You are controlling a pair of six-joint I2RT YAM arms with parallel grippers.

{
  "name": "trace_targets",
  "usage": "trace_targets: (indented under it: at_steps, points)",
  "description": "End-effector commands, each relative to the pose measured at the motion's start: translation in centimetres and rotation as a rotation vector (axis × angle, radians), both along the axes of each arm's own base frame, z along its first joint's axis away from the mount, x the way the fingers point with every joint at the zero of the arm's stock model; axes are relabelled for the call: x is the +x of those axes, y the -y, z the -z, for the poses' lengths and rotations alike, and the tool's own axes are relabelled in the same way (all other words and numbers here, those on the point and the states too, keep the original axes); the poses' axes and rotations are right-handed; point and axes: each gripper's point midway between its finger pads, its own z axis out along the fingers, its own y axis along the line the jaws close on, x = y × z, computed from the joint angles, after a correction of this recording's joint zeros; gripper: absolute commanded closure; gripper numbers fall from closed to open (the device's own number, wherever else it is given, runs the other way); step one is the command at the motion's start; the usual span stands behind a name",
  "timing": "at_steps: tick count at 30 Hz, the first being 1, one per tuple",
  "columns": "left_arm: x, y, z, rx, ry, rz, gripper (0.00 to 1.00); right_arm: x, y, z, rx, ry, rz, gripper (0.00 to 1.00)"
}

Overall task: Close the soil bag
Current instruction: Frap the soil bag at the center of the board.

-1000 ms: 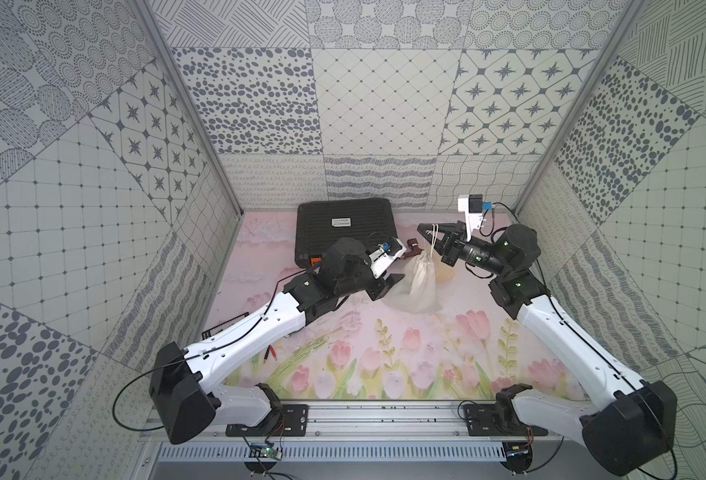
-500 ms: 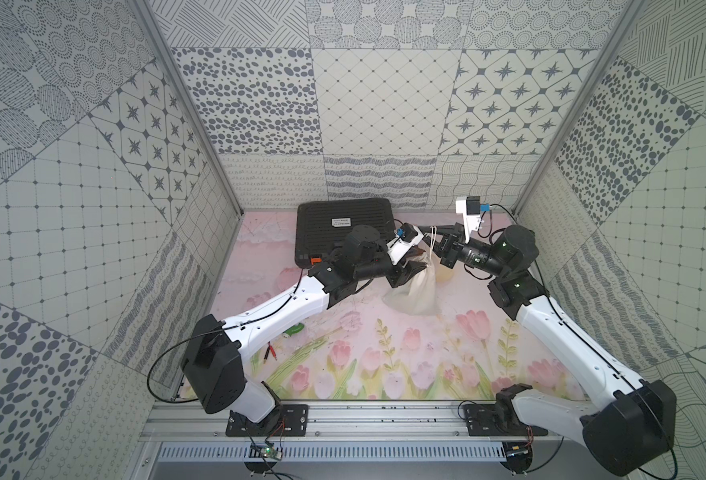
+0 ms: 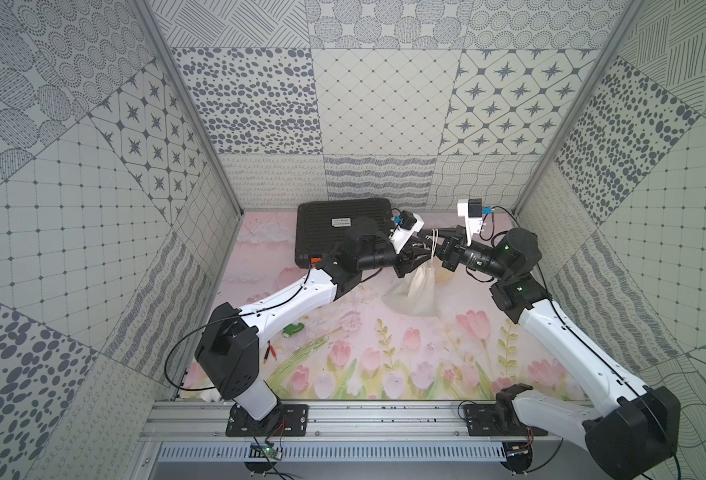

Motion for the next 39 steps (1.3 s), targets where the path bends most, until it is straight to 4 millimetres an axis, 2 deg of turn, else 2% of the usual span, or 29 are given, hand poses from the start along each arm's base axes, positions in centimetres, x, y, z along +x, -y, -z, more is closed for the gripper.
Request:
trace_targets:
  at_steps: [1,7,8,11,18,22,30,33,39]
  points:
    - [-1.0,0.7,-1.9,-0.081,0.013,0.097,0.79,-1.1,0.2,-1.4,0.016,0.074,-0.002,1.00]
    - [-1.1,0.5,0.4,-0.055,-0.032,0.087,0.99,-0.9,0.6,-1.3,0.007,0.081,0.032,1.00]
    - [-1.3,0.5,0.7,-0.050,-0.044,0.089,1.00,-0.9,0.6,-1.3,0.008,0.081,0.035,1.00]
    - [-1.7,0.5,2.9,0.008,-0.092,0.089,1.00,-0.8,0.9,-1.9,0.017,0.098,0.058,1.00]
    - [-3.9,0.2,12.8,0.208,-0.269,0.051,1.00,-0.2,3.2,-5.4,0.068,0.168,0.180,1.00]
    - [-4.8,-0.1,16.5,0.259,-0.362,0.018,0.95,0.1,3.8,-6.2,0.110,0.182,0.220,1.00]
    - [-5.5,-0.2,22.3,0.370,-0.522,-0.011,0.90,-0.4,4.8,-7.5,0.143,0.222,0.262,1.00]
    - [-5.8,-0.5,23.9,0.409,-0.577,-0.019,0.89,-0.7,5.4,-8.0,0.139,0.242,0.288,1.00]
    - [-6.6,-1.6,25.8,0.476,-0.649,-0.039,0.89,-0.9,6.1,-8.5,0.142,0.260,0.307,1.00]
